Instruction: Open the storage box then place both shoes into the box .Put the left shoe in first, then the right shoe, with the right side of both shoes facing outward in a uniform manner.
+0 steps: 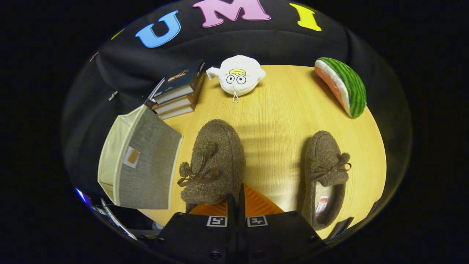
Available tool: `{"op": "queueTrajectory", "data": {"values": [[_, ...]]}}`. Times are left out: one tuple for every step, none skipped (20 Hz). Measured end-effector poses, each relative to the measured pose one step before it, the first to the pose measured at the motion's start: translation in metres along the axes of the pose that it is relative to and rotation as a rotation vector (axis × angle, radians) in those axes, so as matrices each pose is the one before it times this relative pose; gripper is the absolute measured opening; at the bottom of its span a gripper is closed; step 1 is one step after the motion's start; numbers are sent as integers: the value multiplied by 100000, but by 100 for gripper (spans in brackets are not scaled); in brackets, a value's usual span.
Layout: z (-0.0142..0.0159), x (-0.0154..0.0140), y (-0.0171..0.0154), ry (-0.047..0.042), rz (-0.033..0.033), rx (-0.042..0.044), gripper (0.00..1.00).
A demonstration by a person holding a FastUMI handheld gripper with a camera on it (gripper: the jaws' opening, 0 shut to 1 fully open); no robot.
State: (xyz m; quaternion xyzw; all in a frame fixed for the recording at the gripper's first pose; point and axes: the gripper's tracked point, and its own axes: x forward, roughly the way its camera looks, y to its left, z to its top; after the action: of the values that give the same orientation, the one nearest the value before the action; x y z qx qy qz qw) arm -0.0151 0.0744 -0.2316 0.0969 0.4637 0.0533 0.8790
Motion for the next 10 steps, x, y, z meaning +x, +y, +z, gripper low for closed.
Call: {"op": "queueTrajectory", "data": {"values": [[545, -1548, 849, -2537, -271, 1504, 5], [661, -1406, 1003, -2552, 48, 1018, 5], [715, -1492, 1252, -2405, 1090, 1721, 5], [692, -1291, 1488, -1213, 1953, 3116, 5], [676, -1185, 1722, -1361, 2593, 4057, 5], [599, -803, 1835, -1313, 2807, 3072, 5], [422, -546, 1701, -939, 2310, 1228, 5], [442, -226, 1700, -1277, 1818, 10, 5], [252, -258, 1770, -917, 1807, -425, 5], [221, 185, 1846, -621, 2289, -436, 5]]}}
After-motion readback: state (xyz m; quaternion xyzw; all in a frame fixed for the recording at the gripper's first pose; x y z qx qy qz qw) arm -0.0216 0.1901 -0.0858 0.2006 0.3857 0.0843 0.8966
